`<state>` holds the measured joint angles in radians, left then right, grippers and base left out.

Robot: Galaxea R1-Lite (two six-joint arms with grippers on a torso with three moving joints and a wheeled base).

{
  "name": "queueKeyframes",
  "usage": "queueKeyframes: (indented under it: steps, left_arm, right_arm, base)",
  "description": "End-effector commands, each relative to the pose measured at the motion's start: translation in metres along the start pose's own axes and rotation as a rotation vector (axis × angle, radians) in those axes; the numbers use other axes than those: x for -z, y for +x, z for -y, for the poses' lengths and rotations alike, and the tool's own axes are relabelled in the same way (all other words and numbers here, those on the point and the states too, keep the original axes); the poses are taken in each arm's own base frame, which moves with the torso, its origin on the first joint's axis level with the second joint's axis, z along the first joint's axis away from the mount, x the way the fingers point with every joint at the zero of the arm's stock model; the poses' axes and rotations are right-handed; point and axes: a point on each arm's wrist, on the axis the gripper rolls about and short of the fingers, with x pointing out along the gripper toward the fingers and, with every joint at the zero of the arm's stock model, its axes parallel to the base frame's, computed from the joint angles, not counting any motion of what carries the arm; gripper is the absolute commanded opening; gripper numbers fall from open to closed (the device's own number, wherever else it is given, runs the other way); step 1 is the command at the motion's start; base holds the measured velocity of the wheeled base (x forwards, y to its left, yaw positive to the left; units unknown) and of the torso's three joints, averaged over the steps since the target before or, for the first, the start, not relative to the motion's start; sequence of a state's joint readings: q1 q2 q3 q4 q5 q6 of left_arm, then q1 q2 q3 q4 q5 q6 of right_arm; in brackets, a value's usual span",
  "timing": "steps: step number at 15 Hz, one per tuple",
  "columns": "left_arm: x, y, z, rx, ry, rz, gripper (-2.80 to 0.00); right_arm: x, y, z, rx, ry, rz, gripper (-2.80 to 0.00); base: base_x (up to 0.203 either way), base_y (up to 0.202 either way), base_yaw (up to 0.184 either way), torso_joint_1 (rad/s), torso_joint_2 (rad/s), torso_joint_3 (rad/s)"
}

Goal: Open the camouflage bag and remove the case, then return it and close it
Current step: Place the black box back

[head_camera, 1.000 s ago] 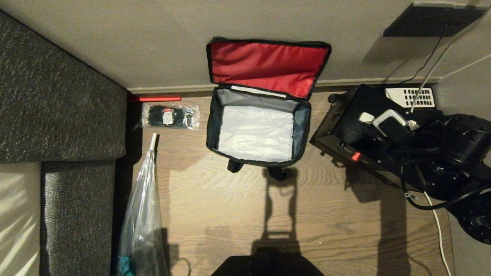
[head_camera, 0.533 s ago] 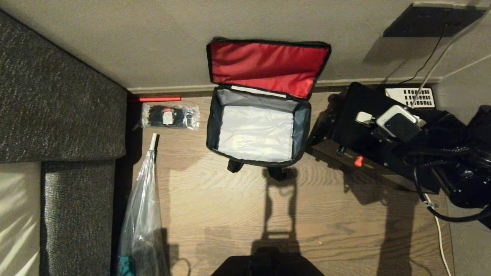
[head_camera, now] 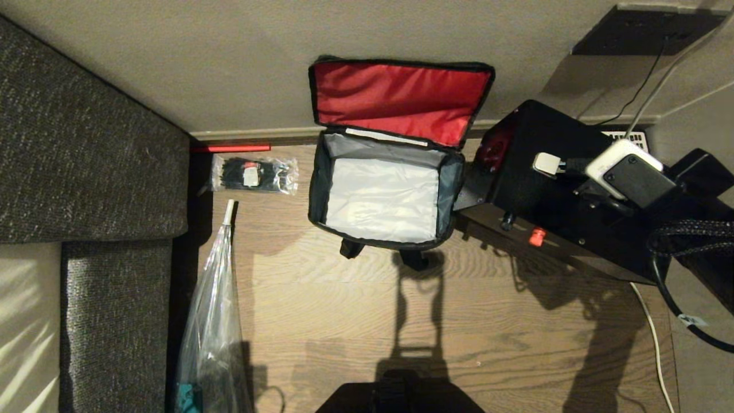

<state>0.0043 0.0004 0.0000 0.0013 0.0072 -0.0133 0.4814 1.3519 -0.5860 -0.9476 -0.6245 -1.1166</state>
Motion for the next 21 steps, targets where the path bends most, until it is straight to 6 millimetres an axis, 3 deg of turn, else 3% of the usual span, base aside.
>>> queueKeyframes:
  steps: [1, 10, 17, 21]
  left_arm:
    - [0.001, 0.000, 0.000, -0.001, 0.000, -0.001, -2.80]
    - [0.001, 0.000, 0.000, -0.001, 0.000, -0.001, -2.80]
    - [0.001, 0.000, 0.000, -0.001, 0.000, -0.001, -2.80]
    - [0.001, 0.000, 0.000, -0.001, 0.000, -0.001, -2.80]
  right_arm:
    - [-0.013, -0.008, 0.010, 0.005, 0.029, 0.055, -2.80]
    - [-0.054, -0.003, 0.004, -0.054, 0.045, 0.112, -2.80]
    - [-0.087, 0.004, -0.012, -0.075, 0.069, 0.128, -2.80]
    - [-0.105, -0.001, -0.022, -0.112, 0.068, 0.157, -2.80]
  base:
    - [0.000, 0.000, 0.000, 0.000, 0.00, 0.000]
    - [0.000, 0.000, 0.000, 0.000, 0.00, 0.000]
    - [0.000, 0.000, 0.000, 0.000, 0.00, 0.000]
    - [0.000, 0.000, 0.000, 0.000, 0.00, 0.000]
